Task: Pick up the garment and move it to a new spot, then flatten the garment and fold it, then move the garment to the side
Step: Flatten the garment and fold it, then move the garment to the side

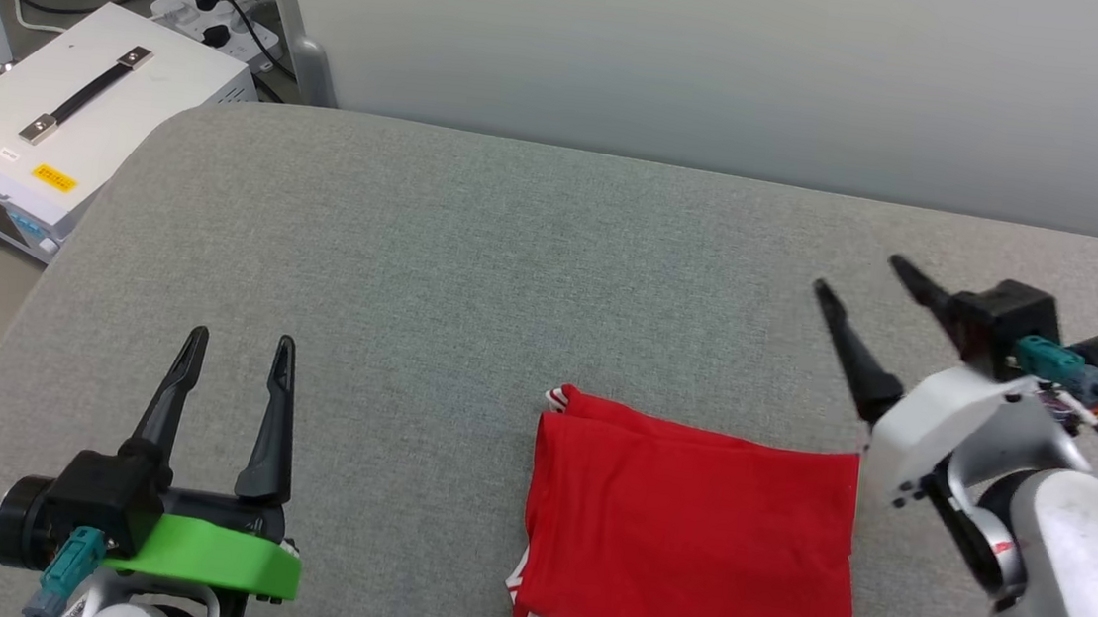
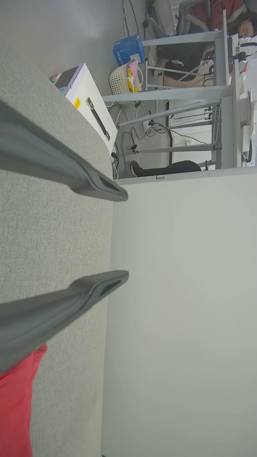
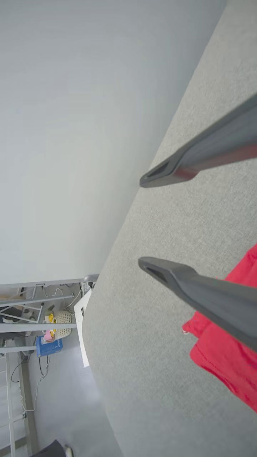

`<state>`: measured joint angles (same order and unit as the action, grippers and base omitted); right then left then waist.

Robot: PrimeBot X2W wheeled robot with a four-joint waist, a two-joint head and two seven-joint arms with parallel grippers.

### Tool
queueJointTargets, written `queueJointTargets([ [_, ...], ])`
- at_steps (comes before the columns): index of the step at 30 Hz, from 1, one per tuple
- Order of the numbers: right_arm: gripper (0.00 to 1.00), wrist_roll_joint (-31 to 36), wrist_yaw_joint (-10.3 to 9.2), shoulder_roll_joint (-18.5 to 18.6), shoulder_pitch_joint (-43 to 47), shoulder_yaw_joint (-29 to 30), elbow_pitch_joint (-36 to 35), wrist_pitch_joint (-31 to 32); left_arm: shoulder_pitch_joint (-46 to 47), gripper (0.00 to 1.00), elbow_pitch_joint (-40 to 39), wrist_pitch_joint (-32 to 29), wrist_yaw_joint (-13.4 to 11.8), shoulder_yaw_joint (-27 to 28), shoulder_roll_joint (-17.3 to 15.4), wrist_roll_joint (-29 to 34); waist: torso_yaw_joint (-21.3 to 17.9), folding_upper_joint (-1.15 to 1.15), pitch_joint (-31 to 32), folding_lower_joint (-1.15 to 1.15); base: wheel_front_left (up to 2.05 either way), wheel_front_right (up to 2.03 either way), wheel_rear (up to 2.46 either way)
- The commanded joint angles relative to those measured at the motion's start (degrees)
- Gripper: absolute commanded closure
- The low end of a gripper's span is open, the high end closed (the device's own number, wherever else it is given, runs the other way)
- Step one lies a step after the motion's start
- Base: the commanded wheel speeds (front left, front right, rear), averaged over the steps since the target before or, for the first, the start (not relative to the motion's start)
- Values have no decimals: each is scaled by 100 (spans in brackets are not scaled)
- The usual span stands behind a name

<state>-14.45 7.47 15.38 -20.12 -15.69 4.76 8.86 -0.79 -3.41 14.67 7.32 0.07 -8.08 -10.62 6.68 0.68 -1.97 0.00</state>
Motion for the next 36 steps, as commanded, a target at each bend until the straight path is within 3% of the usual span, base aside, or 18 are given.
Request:
queueJointTargets([
  [1, 0, 201, 2, 71, 18, 115, -52, -193, -38, 0, -12, 33, 16, -8, -11, -63, -26, -68, -8, 0, 0, 0, 0],
  [6, 0, 626, 2, 29, 482, 912, -163, -872, -37, 0, -1, 33, 16, -60, -11, -73, -54, -68, -15, 0, 0, 0, 0],
  [11, 0, 853, 2, -471, 1177, 1902, -343, -1429, -43, 0, 14, 33, 16, -103, -10, -101, -47, -68, -32, 0, 0, 0, 0],
  [14, 0, 935, 2, -770, 1453, 2207, -434, -1632, -64, 0, 44, 33, 16, -126, -38, -127, -74, -68, -50, 0, 0, 0, 0],
  [23, 0, 1009, 2, -1019, 1600, 2228, -473, -1730, 12, 0, 90, 33, 16, -165, -126, -170, -126, -68, -72, 0, 0, 0, 0],
  [36, 0, 965, 2, -1053, 1572, 2192, -476, -1734, 46, 0, 120, 33, 16, -160, -150, -206, -78, -68, -103, 0, 0, 0, 0],
])
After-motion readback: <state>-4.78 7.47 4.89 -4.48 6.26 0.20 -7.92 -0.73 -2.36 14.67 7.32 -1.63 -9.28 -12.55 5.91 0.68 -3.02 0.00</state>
